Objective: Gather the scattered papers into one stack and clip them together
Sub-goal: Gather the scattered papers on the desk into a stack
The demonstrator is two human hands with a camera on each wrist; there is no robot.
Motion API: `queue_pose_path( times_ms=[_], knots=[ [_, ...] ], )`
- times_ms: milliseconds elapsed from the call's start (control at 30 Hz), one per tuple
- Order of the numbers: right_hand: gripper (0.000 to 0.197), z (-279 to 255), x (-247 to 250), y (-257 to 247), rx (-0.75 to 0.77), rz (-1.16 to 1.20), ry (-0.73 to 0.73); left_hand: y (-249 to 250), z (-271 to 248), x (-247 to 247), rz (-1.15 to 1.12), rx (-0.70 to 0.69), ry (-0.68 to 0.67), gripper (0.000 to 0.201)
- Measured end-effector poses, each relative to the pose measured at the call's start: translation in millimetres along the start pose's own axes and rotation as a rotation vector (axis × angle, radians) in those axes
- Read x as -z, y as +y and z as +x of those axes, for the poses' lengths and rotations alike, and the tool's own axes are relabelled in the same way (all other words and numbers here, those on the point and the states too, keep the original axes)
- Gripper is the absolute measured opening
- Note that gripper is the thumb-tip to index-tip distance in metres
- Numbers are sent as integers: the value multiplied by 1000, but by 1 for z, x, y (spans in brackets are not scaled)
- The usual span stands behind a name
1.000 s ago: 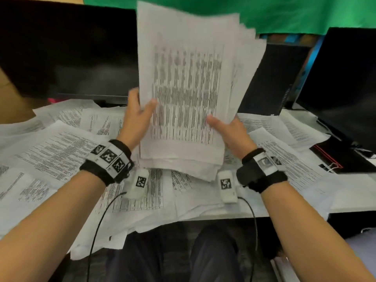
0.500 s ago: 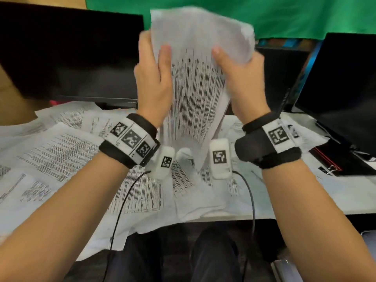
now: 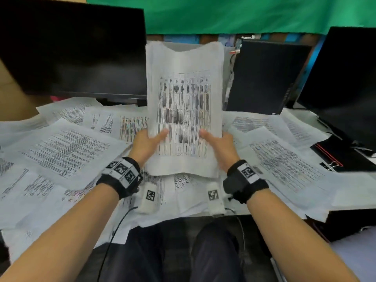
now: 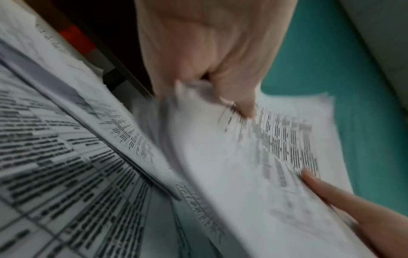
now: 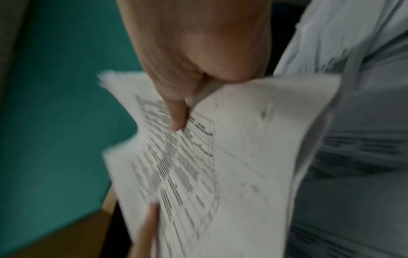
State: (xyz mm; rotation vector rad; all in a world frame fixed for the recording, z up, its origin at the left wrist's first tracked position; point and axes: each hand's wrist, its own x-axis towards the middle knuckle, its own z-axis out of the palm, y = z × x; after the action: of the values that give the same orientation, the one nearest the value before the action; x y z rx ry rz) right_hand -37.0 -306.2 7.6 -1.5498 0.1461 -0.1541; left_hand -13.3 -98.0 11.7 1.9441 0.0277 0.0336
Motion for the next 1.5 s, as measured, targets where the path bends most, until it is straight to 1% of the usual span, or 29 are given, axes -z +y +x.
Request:
queue_pose_path(
  times_ms=[33, 67, 100, 133, 167, 233, 300, 333, 367, 433, 467, 500, 533, 600, 633, 700, 767, 800, 867, 900, 933, 967, 1000, 1033, 1100, 1233, 1333, 1433, 1500],
  knots=[
    [27, 7, 3, -1, -3, 68, 29, 0, 2, 4, -85, -13, 65, 63],
    [24, 12, 7, 0, -27, 109, 48, -2, 4, 7, -97, 27, 75, 62],
    [26, 16, 10, 4, -77, 119, 60, -9, 8, 9, -37, 73, 40, 64],
    [30, 19, 12, 11, -136, 113, 72, -17, 7, 10, 56, 143, -61, 61],
    [33, 20, 12, 19, -206, 95, 74, -29, 11, 7, 138, 206, -151, 52],
    [35, 18, 11, 32, -359, 51, 35, -42, 11, -4, 186, 287, -191, 40],
    [36, 17, 14, 45, -478, 26, -42, -41, 5, -8, 181, 327, -162, 36],
    [39, 16, 16, 48, -506, 28, -65, -41, 3, -7, 151, 370, -166, 35],
    [42, 17, 19, 52, -515, 40, -67, -39, -1, -7, -9, 419, -166, 40],
    [44, 17, 21, 54, -519, 14, -76, -33, -7, -4, -339, 498, -243, 53],
    [42, 16, 20, 52, -520, -8, -109, -32, -8, -3, -417, 498, -285, 54],
    [38, 14, 19, 50, -527, -23, -142, -33, -8, -3, -460, 487, -294, 53],
    [33, 15, 19, 50, -524, -24, -148, -34, -6, -3, -444, 496, -297, 52],
    [29, 19, 24, 53, -508, -29, -102, -37, -4, 0, -388, 546, -234, 49],
    [29, 19, 26, 54, -514, -39, -100, -39, -4, 2, -327, 543, -212, 51],
    [32, 18, 28, 57, -554, -43, -132, -41, -4, 2, -279, 525, -291, 61],
    [39, 15, 27, 58, -582, -68, -159, -42, -7, -3, -362, 524, -376, 65],
    [45, 15, 27, 59, -574, -86, -160, -40, -9, -5, -446, 534, -376, 65],
    [55, 16, 28, 60, -564, -132, -138, -38, -9, -7, -574, 517, -324, 62],
    [54, 16, 30, 60, -573, -137, -125, -37, -9, -6, -603, 492, -293, 55],
    [50, 16, 31, 61, -582, -129, -110, -35, -10, -4, -576, 458, -294, 44],
    [46, 14, 32, 60, -592, -123, -102, -35, -11, -1, -527, 437, -332, 32],
    [42, 14, 33, 60, -593, -118, -98, -35, -12, 3, -469, 407, -392, 28],
    [38, 13, 34, 59, -593, -117, -102, -36, -12, 7, -443, 380, -449, 33],
    [33, 15, 37, 60, -597, -105, -112, -38, -11, 18, -460, 348, -477, 41],
    [41, 16, 36, 61, -606, -117, -107, -34, -14, 35, -465, 273, -407, 36],
    [41, 17, 35, 60, -612, -151, -109, -35, -14, 35, -491, 166, -401, 32],
    [30, 16, 36, 58, -630, -142, -124, -34, -14, 31, -530, 94, -413, 33],
    [21, 17, 39, 59, -652, -114, -127, -36, -12, 26, -546, 84, -397, 32]
  ],
)
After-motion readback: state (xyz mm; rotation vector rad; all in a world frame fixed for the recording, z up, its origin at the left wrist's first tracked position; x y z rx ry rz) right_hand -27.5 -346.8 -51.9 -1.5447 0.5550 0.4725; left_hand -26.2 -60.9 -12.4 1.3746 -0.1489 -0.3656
